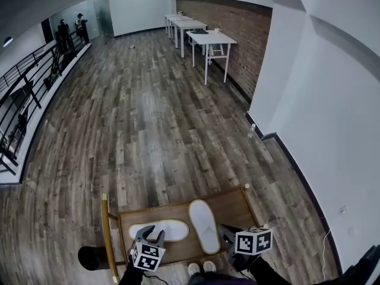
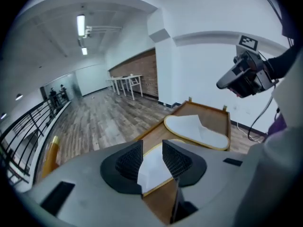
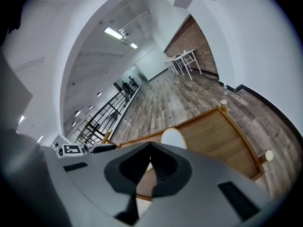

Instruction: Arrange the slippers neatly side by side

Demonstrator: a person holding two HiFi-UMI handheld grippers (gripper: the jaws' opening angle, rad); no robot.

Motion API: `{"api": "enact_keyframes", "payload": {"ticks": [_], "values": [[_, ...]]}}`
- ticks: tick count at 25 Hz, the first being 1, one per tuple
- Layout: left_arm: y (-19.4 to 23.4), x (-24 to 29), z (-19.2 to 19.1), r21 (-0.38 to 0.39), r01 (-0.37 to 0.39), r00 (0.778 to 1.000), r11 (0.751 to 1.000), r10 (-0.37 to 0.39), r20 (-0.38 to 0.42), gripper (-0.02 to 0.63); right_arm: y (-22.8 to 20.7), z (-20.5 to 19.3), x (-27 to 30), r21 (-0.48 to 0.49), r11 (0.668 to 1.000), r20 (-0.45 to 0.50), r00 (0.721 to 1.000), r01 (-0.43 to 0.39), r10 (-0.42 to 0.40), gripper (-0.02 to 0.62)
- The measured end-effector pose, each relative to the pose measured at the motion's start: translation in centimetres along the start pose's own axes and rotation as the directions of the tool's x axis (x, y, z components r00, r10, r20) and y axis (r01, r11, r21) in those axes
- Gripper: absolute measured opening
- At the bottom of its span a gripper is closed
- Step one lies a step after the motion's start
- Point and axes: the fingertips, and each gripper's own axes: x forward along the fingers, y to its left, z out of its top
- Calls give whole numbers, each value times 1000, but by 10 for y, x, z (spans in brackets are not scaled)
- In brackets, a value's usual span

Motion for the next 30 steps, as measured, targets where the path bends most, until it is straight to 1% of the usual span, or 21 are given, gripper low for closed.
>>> {"api": "enact_keyframes", "payload": {"ticks": [1, 2, 3, 4, 5, 7, 9, 10, 11, 13, 16, 19, 20, 21, 23, 24, 26, 27, 28, 29, 30], "values": [[-2, 5, -4, 50, 47, 998, 998, -45, -48, 111, -1, -1, -1, 4, 1000, 0, 1000, 1, -1, -2], [-6, 10, -9, 108, 103, 990, 989, -91, -106, 121, -2, -2, -2, 7, 1000, 0, 1000, 3, -3, -2], [-10, 14, -16, 173, 165, 976, 971, -135, -173, 151, -2, -2, -3, 9, 1000, -1, 1000, 4, -4, -2], [-14, 19, -23, 239, 232, 954, 943, -172, -245, 170, -1, -3, -3, 10, 1000, -2, 1000, 6, -6, -2], [-18, 23, -31, 299, 299, 926, 906, -200, -319, 170, -1, -3, -4, 11, 1000, -3, 1000, 7, -7, -2], [-26, 31, -50, 386, 423, 861, 820, -232, -453, 182, 0, -5, -6, 16, 1000, -3, 1000, 6, -6, -2], [-32, 38, -66, 432, 516, 801, 739, -238, -549, 243, 1, -7, -8, 22, 1000, 0, 1000, 4, -4, -2], [-34, 41, -73, 445, 549, 778, 708, -237, -582, 247, 2, -8, -9, 25, 1000, 1, 1000, 7, -7, -2], [-35, 44, -79, 452, 573, 759, 683, -234, -608, 247, 2, -10, -9, 26, 1000, 0, 1000, 11, -11, -2], [-34, 51, -86, 462, 601, 734, 652, -222, -642, 247, 0, -12, -9, 29, 999, -2, 1000, 20, -20, -2], [-33, 61, -89, 488, 614, 722, 620, -192, -665, 247, -4, -13, -10, 34, 999, -3, 1000, 23, -23, -2], [-30, 64, -93, 511, 632, 708, 583, -165, -687, 245, -4, -12, -10, 34, 999, -10, 1000, 25, -25, -2], [-29, 65, -94, 517, 633, 707, 576, -157, -690, 245, -3, -11, -9, 35, 999, -11, 1000, 24, -24, -2], [-28, 66, -94, 520, 630, 709, 576, -153, -689, 244, -1, -11, -8, 34, 999, -12, 1000, 23, -22, -2], [-26, 69, -93, 527, 605, 727, 597, -145, -671, 239, 1, -10, -6, 27, 999, -16, 1000, 21, -20, -2], [-25, 71, -90, 538, 582, 744, 610, -132, -655, 196, 1, -10, -5, 23, 1000, -19, 1000, 20, -19, -2], [-20, 76, -86, 572, 528, 780, 627, -92, -620, 31, 3, -10, -3, 17, 1000, -24, 1000, 17, -17, -2], [-19, 77, -85, 580, 512, 789, 633, -79, -609, 20, 4, -10, -1, 15, 1000, -27, 1000, 15, -15, -2], [-19, 78, -85, 573, 503, 791, 646, -77, -607, 20, 5, -10, 0, 12, 1000, -30, 999, 13, -13, -2], [-20, 79, -86, 547, 500, 786, 671, -85, -613, 16, 5, -11, 1, 9, 1000, -34, 999, 11, -11, -2], [-21, 78, -85, 504, 496, 777, 707, -102, -622, 14, 6, -11, 2, 6, 1000, -38, 999, 8, -8, -2]]}}
